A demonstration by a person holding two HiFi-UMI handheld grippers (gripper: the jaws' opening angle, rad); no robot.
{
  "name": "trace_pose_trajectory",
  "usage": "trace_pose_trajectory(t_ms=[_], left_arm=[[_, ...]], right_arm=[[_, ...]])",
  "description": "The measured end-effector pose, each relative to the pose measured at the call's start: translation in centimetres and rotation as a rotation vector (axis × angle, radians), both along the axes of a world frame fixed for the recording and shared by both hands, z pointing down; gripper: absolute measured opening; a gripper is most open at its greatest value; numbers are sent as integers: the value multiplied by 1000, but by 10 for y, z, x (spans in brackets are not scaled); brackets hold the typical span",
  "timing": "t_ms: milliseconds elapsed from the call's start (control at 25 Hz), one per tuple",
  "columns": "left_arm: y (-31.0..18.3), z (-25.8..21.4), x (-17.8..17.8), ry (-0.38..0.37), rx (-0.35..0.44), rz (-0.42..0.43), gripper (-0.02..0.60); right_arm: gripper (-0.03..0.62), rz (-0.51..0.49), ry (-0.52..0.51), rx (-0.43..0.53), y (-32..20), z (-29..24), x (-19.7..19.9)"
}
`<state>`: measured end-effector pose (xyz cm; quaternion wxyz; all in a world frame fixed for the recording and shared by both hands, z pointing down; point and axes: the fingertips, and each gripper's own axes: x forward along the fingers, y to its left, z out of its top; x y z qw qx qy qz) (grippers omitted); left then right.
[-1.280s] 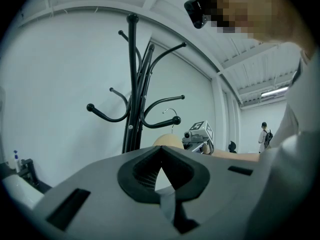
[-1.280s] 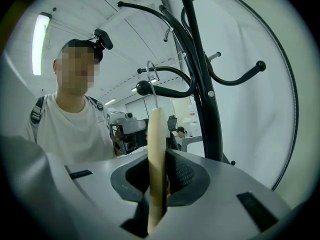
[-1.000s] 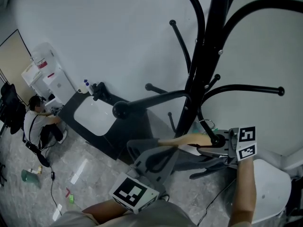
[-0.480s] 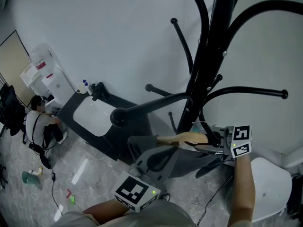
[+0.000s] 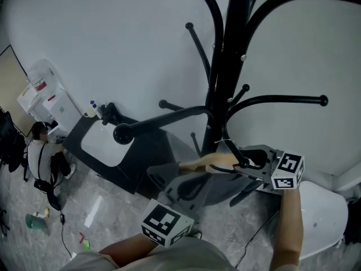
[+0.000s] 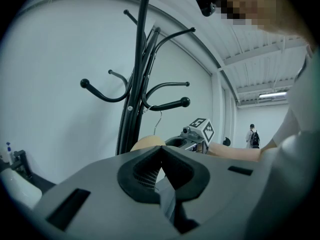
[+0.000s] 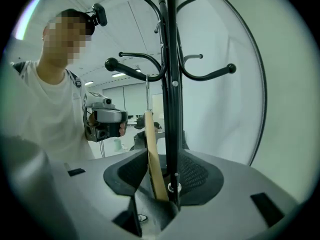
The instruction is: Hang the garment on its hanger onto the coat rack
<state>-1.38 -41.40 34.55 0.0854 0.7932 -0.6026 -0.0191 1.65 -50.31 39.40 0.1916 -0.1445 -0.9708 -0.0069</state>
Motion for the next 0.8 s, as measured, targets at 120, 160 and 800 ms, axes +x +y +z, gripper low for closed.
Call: trace_pose_trajectory(t_ms=[120,160,800], left_arm=[[-4,2,7,-1,-7,15,5],[-6,3,9,-2,-9,21,6],[-6,-1,35,-23,0,59,6]], right_arm=[[172,72,-29,19,-6,-7,12],[170,95,-44,22,-6,-11,15],[15,624,-310,-130,56,-61,43]])
